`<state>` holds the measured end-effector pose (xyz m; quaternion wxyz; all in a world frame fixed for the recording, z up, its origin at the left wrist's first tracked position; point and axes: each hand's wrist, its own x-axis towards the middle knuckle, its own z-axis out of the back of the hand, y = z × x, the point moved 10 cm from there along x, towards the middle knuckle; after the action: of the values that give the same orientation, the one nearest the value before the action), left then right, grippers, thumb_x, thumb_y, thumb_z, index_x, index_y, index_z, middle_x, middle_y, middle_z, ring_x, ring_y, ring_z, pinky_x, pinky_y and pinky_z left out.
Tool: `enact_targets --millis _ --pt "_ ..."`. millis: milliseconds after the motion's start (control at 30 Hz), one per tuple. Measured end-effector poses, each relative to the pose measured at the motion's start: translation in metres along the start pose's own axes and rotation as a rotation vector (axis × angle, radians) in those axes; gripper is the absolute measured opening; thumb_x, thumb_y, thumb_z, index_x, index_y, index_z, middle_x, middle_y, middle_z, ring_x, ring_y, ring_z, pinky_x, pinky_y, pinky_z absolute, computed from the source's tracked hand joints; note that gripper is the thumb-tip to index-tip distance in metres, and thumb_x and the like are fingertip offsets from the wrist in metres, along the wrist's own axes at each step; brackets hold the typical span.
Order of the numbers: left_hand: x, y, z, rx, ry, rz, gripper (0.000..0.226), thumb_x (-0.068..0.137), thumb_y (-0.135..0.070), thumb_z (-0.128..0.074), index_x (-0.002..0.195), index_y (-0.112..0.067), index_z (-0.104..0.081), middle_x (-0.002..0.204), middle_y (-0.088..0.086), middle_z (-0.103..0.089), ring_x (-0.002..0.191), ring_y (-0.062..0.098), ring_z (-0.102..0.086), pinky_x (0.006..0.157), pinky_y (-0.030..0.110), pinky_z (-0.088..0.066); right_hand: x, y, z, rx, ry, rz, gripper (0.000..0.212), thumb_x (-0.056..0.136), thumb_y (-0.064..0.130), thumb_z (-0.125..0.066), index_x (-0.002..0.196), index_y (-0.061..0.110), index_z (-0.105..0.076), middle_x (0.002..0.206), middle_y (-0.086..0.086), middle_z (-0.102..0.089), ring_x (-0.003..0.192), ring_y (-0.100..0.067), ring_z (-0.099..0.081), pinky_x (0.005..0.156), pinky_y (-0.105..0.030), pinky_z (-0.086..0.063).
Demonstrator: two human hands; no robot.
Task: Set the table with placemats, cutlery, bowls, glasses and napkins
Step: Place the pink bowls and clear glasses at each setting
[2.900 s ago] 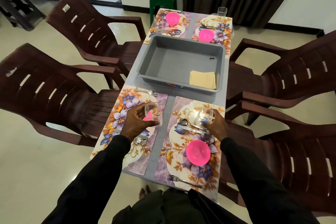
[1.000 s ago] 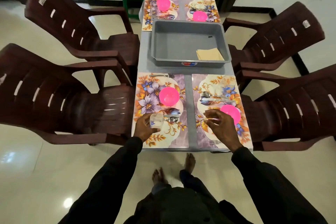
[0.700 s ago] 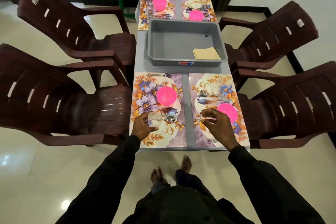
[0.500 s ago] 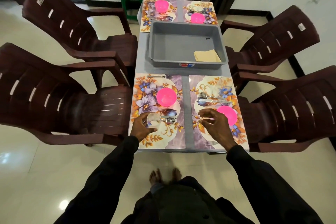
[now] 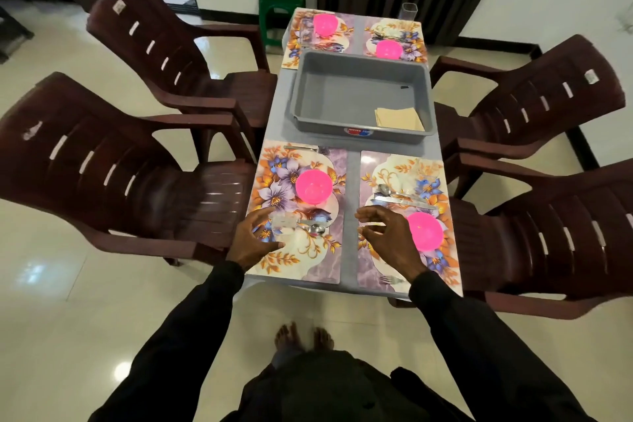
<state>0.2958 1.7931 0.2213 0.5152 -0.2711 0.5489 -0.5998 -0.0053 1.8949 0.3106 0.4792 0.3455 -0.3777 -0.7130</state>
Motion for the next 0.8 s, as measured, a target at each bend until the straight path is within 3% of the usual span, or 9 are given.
enact_targets --millis 133,300,500,600,800 --pt "-0.019 -0.012 0.012 -0.001 -0.049 -0.008 0.077 0.064 -0.002 -0.096 0.133 -0.013 -0.063 0.135 0.004 -0.066 0.124 0.019 -0.064 0.102 0.03 -0.055 0.003 0.006 -0.013 0.014 0.04 0.02 0.027 0.086 0.0 -0.075 0.11 0.012 -0.072 0.104 0.006 -0.073 0.092 -0.001 -0.069 0.075 -0.014 -0.055" --pt "-0.035 -0.022 0.026 0.028 -0.086 -0.031 0.072 0.069 -0.002 -0.093 0.134 -0.004 -0.061 0.129 0.008 -0.067 0.113 -0.005 -0.065 0.091 0.01 -0.051 0.006 0.016 -0.03 0.003 0.083 0.059 0.028 0.086 0.001 -0.076 0.11 0.015 -0.072 0.104 0.009 -0.074 0.092 0.0 -0.069 0.077 -0.013 -0.054" --pt "-0.047 -0.023 0.034 0.069 -0.094 -0.013 0.072 0.071 -0.01 -0.094 0.135 -0.009 -0.061 0.132 0.006 -0.067 0.116 0.006 -0.066 0.095 0.017 -0.053 0.001 0.019 -0.041 0.009 0.109 0.06 0.027 0.086 0.0 -0.075 0.11 0.014 -0.073 0.104 0.007 -0.074 0.092 0.0 -0.069 0.076 -0.012 -0.054" --pt "-0.05 -0.026 0.034 0.103 -0.092 -0.009 0.069 0.072 -0.01 -0.093 0.134 -0.011 -0.061 0.131 0.005 -0.066 0.115 0.003 -0.066 0.097 0.018 -0.054 -0.002 0.02 -0.041 0.006 0.112 0.057 0.027 0.087 0.002 -0.076 0.109 0.016 -0.073 0.103 0.009 -0.074 0.093 0.001 -0.069 0.076 -0.011 -0.054" --pt "-0.059 -0.041 0.039 0.146 -0.122 -0.025 0.058 0.077 -0.015 -0.09 0.129 -0.015 -0.064 0.126 0.002 -0.069 0.112 0.005 -0.068 0.091 0.013 -0.054 -0.005 0.032 -0.05 0.0 0.165 0.068 0.023 0.088 0.01 -0.077 0.109 0.018 -0.072 0.101 0.01 -0.073 0.092 -0.001 -0.069 0.078 -0.014 -0.056"
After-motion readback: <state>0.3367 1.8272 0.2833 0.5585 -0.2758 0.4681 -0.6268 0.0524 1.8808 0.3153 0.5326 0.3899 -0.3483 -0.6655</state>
